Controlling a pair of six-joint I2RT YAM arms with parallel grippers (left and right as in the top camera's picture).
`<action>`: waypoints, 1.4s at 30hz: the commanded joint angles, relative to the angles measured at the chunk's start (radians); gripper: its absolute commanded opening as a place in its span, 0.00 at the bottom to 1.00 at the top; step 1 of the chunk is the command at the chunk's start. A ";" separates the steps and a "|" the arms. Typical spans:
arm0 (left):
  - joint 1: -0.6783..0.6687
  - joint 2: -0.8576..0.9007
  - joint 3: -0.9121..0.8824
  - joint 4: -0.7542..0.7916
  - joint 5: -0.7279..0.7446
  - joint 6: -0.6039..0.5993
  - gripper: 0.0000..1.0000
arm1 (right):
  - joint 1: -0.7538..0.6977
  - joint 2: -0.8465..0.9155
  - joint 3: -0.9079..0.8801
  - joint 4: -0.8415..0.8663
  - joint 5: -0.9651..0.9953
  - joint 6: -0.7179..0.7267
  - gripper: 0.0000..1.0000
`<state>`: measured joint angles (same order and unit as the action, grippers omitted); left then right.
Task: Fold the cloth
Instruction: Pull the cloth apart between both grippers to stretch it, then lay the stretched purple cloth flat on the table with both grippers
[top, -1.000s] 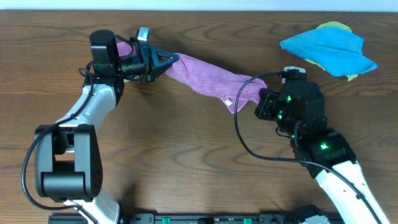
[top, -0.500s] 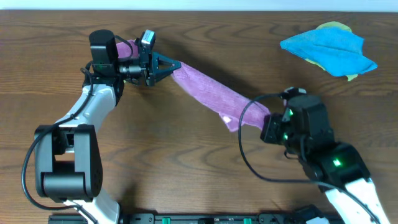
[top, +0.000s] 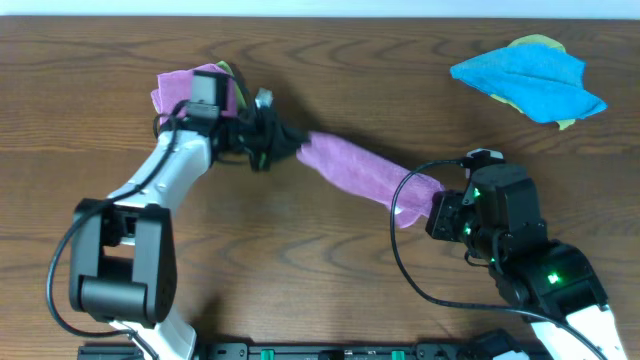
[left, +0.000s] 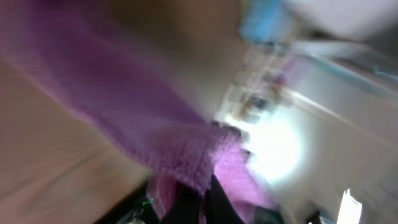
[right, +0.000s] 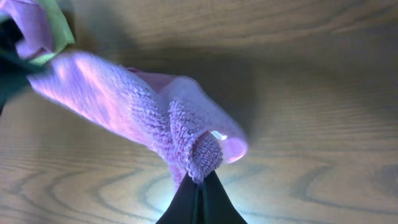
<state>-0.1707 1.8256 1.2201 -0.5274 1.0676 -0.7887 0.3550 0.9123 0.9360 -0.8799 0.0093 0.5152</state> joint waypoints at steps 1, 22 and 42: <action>-0.035 -0.010 0.167 -0.269 -0.455 0.309 0.05 | 0.006 -0.002 0.015 -0.003 0.021 -0.007 0.01; -0.052 -0.227 0.387 -0.798 -0.843 0.359 0.06 | 0.146 -0.095 0.028 -0.165 -0.018 0.085 0.01; -0.175 -0.277 0.265 -0.757 -0.896 0.178 0.06 | 0.153 0.132 0.143 -0.203 0.097 0.100 0.01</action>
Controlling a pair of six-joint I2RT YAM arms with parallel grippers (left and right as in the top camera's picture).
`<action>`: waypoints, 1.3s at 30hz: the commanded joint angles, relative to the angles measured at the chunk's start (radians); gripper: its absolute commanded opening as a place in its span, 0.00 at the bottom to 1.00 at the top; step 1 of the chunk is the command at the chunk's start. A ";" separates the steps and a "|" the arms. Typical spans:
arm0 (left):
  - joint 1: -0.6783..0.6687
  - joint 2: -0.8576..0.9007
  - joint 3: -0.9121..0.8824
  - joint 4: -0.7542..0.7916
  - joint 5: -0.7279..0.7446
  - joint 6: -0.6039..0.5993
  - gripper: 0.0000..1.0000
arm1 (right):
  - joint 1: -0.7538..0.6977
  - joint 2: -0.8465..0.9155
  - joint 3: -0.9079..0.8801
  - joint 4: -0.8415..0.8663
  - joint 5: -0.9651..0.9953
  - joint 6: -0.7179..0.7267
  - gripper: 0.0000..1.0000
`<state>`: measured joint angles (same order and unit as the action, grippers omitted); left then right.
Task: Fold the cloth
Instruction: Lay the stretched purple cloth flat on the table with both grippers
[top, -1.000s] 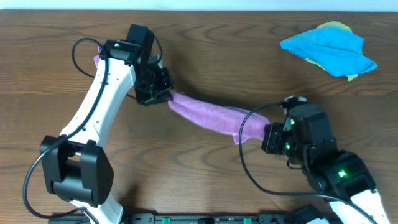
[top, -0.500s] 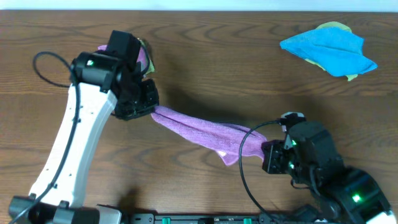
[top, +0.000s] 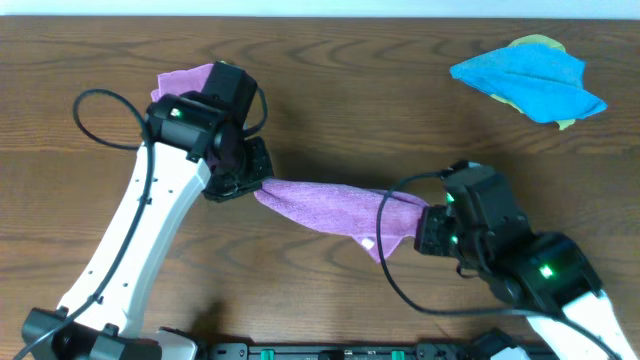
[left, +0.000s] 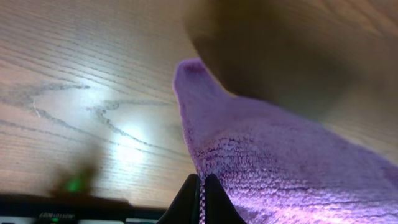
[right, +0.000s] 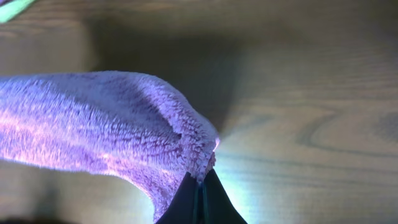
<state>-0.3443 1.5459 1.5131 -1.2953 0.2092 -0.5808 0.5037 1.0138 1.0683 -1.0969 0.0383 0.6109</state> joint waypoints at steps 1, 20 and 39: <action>-0.002 0.003 -0.041 0.029 -0.039 -0.030 0.06 | 0.005 0.050 0.010 0.036 0.083 0.005 0.01; -0.001 0.237 -0.082 0.578 -0.167 -0.032 0.05 | -0.024 0.409 0.010 0.575 0.304 -0.176 0.02; 0.143 0.260 -0.080 0.456 -0.024 0.103 0.95 | -0.094 0.288 0.012 0.338 0.150 0.018 0.63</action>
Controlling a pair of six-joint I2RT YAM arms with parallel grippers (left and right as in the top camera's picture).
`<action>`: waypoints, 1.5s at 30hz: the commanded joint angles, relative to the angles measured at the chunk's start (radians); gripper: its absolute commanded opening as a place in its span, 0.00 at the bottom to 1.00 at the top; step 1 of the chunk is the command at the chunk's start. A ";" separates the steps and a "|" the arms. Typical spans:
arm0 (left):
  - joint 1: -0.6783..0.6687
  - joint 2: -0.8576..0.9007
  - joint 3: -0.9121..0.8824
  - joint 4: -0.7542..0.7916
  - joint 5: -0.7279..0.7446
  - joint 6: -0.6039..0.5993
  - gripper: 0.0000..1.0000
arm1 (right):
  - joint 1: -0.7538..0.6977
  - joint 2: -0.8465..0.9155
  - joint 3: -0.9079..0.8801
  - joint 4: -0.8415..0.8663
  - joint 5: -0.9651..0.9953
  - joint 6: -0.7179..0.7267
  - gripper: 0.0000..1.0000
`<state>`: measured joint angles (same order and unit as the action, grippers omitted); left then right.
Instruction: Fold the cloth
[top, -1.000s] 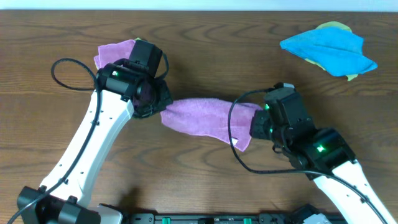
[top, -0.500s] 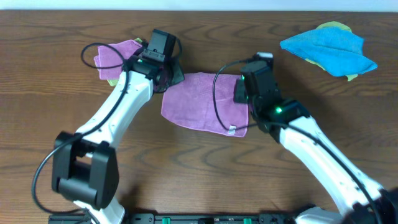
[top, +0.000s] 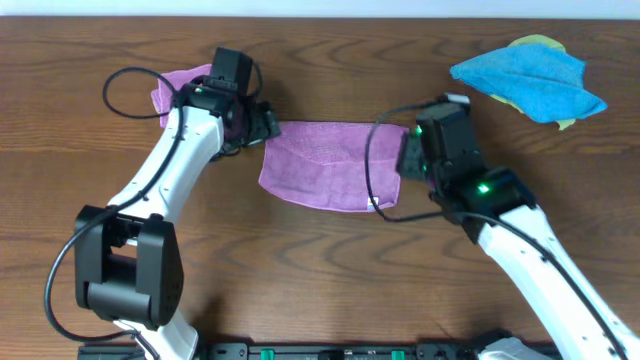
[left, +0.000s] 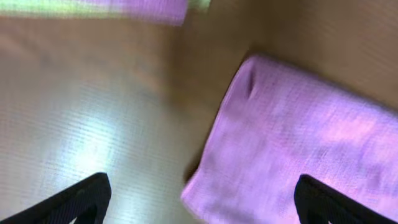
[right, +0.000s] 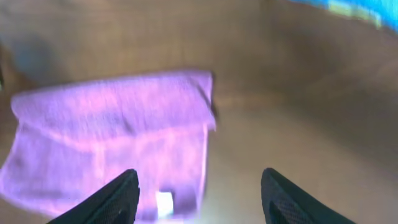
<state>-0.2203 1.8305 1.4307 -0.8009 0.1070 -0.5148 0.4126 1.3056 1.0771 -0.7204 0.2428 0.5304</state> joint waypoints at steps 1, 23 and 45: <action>0.027 -0.024 0.002 -0.073 0.087 0.053 0.95 | -0.004 -0.004 -0.001 -0.092 -0.072 0.121 0.63; 0.115 -0.024 -0.382 0.312 0.460 0.111 0.95 | -0.049 -0.021 -0.206 0.055 -0.323 0.163 0.64; 0.047 0.068 -0.387 0.497 0.522 0.062 0.74 | -0.055 -0.058 -0.206 0.040 -0.325 0.161 0.61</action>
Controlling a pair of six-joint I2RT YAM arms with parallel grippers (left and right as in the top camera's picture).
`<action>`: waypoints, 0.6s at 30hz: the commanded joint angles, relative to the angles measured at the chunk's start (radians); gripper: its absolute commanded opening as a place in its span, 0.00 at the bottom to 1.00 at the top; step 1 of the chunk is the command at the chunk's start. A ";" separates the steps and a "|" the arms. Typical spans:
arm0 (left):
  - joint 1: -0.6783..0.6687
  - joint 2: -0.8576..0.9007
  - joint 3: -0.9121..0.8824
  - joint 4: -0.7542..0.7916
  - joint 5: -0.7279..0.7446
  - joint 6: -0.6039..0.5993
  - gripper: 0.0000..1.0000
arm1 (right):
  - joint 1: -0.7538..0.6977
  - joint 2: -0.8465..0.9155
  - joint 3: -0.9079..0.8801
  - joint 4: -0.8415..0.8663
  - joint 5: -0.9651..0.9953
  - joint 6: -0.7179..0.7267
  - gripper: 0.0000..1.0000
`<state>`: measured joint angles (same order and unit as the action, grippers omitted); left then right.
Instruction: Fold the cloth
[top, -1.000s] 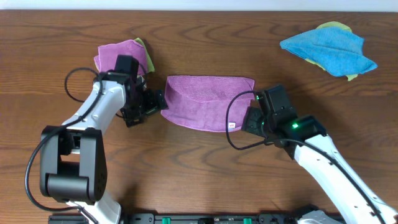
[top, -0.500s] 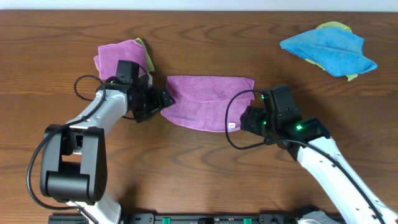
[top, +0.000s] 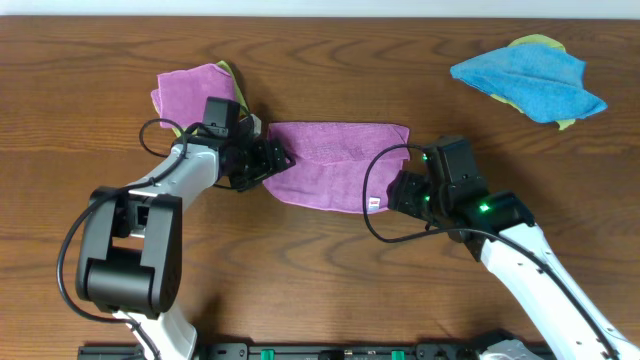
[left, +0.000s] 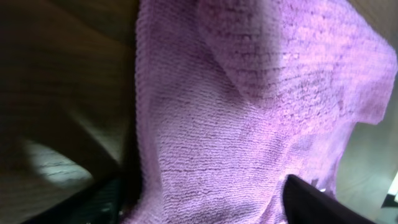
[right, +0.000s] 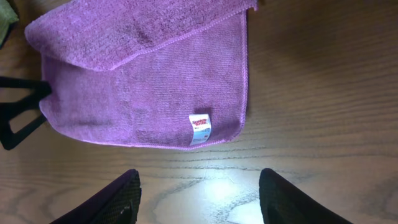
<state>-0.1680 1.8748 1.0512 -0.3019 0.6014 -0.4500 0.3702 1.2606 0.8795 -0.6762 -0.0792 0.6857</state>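
Observation:
The purple cloth (top: 335, 165) lies flat on the wooden table, with a flap folded down along its far edge and a white label (right: 199, 121) near its front right corner. My left gripper (top: 270, 160) is open at the cloth's left edge; in the left wrist view the cloth (left: 249, 112) fills the space between its fingers (left: 314, 199). My right gripper (top: 395, 192) is open just off the front right corner, over bare wood (right: 196, 199), with the cloth (right: 143, 81) ahead of it.
A second purple cloth on a green one (top: 190, 85) lies at the far left, close behind my left arm. A blue cloth over a yellow-green one (top: 530, 75) lies at the far right. The table's front edge (top: 330, 345) runs along the bottom.
Both open grippers have moved from the cloth's far corners toward its near side. The left is now low at the left edge, the right just off the front right corner. The cloth has stayed put.
First both grippers were shut on the ends of the purple cloth, stretched between them. Then they held it nearer the table's front. Then it lay flat with a folded far flap and both grippers open. Now both are open at its near side.

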 joint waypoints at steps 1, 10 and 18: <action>-0.007 0.024 -0.007 -0.002 0.028 -0.003 0.65 | -0.016 -0.013 -0.009 -0.008 -0.003 0.005 0.61; -0.010 0.023 -0.007 -0.003 0.047 -0.003 0.06 | -0.081 -0.013 -0.011 -0.051 0.000 -0.014 0.59; -0.009 0.023 -0.007 -0.034 0.038 0.064 0.50 | -0.085 -0.013 -0.019 -0.061 -0.012 -0.021 0.60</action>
<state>-0.1741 1.8843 1.0485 -0.3244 0.6331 -0.4377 0.2920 1.2606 0.8707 -0.7368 -0.0803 0.6765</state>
